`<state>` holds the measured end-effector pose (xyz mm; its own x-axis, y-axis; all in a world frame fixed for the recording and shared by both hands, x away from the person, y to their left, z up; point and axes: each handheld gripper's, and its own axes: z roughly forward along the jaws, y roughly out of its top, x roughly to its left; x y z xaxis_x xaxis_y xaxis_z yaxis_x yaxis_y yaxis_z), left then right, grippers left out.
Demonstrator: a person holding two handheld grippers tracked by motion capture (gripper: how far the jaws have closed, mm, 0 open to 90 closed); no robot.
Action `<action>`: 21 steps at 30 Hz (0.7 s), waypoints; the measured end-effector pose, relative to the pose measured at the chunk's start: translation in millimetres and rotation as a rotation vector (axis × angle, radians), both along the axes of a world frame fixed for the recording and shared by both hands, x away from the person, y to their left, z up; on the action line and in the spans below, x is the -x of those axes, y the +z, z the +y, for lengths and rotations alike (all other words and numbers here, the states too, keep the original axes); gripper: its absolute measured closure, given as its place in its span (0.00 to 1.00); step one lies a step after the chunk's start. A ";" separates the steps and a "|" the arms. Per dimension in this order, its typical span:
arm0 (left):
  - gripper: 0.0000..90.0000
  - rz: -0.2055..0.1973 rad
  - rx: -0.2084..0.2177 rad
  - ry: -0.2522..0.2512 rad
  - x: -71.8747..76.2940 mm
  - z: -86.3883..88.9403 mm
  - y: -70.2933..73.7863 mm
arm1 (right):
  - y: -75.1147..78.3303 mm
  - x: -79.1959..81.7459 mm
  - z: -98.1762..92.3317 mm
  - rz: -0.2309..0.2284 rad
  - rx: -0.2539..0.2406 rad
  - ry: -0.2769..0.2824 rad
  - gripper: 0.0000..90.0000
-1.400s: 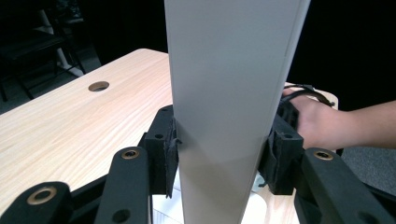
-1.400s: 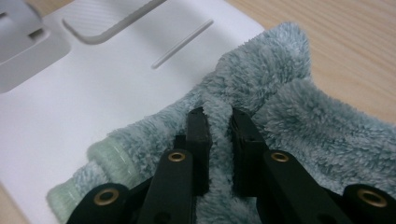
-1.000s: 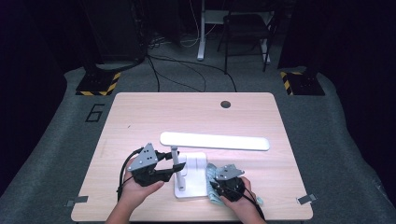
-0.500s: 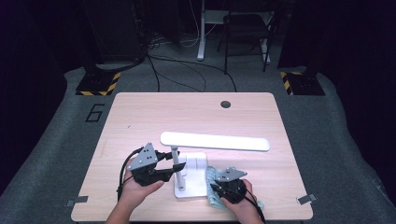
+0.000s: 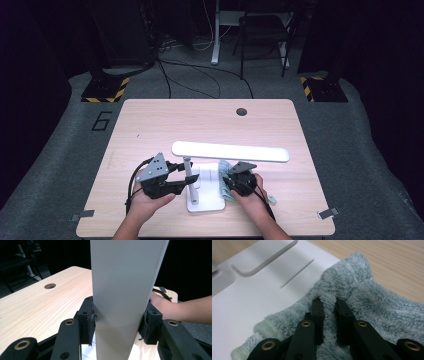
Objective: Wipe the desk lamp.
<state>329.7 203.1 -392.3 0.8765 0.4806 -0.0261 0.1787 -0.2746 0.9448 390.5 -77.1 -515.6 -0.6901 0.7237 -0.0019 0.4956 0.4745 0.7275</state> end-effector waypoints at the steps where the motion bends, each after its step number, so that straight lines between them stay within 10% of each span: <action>1: 0.60 -0.003 0.000 0.001 -0.2 -0.1 -0.1 | -0.2 -5.0 1.7 0.004 -0.010 -0.020 0.88; 11: 0.60 -0.024 0.007 0.041 -0.7 -2.6 -1.3 | 2.7 -28.6 1.4 0.001 -0.026 -0.077 0.85; 21: 0.60 -0.030 0.012 0.060 -8.1 -10.8 -2.1 | 11.1 2.1 -17.5 -0.056 -0.090 -0.026 0.84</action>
